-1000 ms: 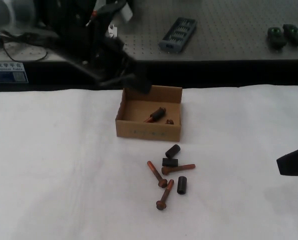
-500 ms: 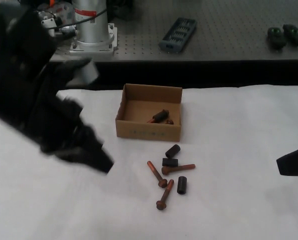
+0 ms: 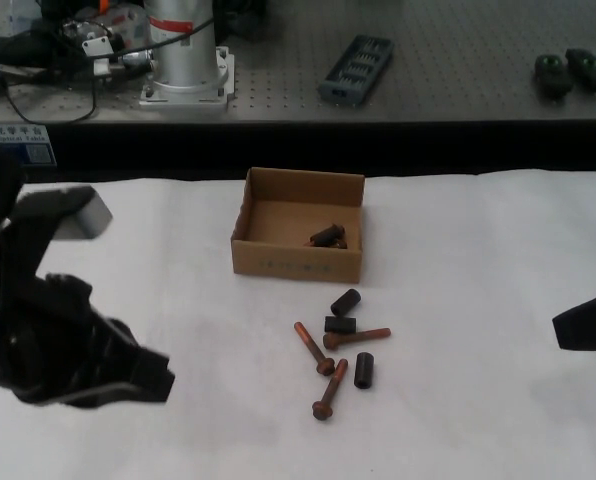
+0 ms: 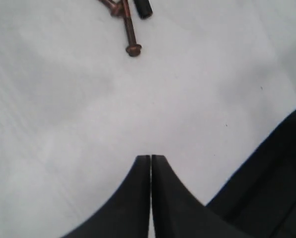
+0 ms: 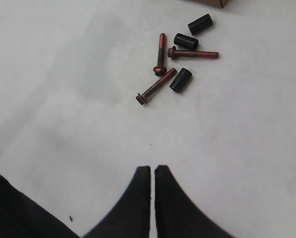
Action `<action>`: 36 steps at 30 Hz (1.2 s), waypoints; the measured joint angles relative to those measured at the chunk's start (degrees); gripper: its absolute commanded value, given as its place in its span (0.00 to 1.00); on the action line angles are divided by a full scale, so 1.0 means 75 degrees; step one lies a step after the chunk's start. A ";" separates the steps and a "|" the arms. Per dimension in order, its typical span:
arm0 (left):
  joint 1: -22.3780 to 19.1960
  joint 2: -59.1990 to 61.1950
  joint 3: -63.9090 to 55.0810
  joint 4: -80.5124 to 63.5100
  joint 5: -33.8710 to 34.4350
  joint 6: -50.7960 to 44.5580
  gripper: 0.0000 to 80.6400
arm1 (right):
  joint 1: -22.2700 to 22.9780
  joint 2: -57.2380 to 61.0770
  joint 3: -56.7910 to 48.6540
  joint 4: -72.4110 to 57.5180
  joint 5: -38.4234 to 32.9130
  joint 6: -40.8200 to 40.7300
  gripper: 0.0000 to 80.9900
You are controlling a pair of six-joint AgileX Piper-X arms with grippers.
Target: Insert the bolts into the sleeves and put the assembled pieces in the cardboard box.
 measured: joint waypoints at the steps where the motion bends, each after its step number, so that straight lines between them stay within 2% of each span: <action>1: 0.0000 -0.0037 0.0012 -0.0160 -0.0128 -0.0206 0.01 | 0.0000 0.0000 0.0000 -0.0032 0.0000 0.0140 0.03; 6: 0.0000 -0.0136 0.0010 -0.0603 -0.0468 -0.0570 0.01 | 0.0049 0.0189 0.0000 -0.0174 0.0000 0.0962 0.03; 10: 0.0000 -0.0136 0.0010 -0.0640 -0.0471 -0.0614 0.01 | 0.0431 0.0785 0.0000 -0.0190 0.0000 0.1298 0.00; 12: 0.0000 -0.0136 0.0010 -0.0640 -0.0471 -0.0614 0.01 | 0.0691 0.1054 0.0000 -0.0229 0.0000 0.1370 0.10; 16: 0.0000 -0.0136 0.0010 -0.0640 -0.0471 -0.0614 0.01 | 0.1099 0.1545 0.0000 -0.0671 0.0135 0.1872 0.36; 17: 0.0000 -0.0136 0.0010 -0.0640 -0.0471 -0.0614 0.01 | 0.1221 0.1714 0.0000 -0.0858 0.0228 0.2038 0.38; 21: 0.0000 -0.0136 0.0010 -0.0640 -0.0471 -0.0614 0.01 | 0.1512 0.2641 0.0000 -0.1828 0.0413 0.2808 0.32; 26: 0.0000 -0.0136 0.0010 -0.0640 -0.0471 -0.0614 0.01 | 0.1531 0.3588 -0.0272 -0.2115 0.0454 0.3006 0.31; 36: 0.0000 -0.0136 0.0010 -0.0805 -0.0471 -0.0614 0.01 | 0.1531 0.6421 -0.2283 -0.1900 0.0816 0.2981 0.31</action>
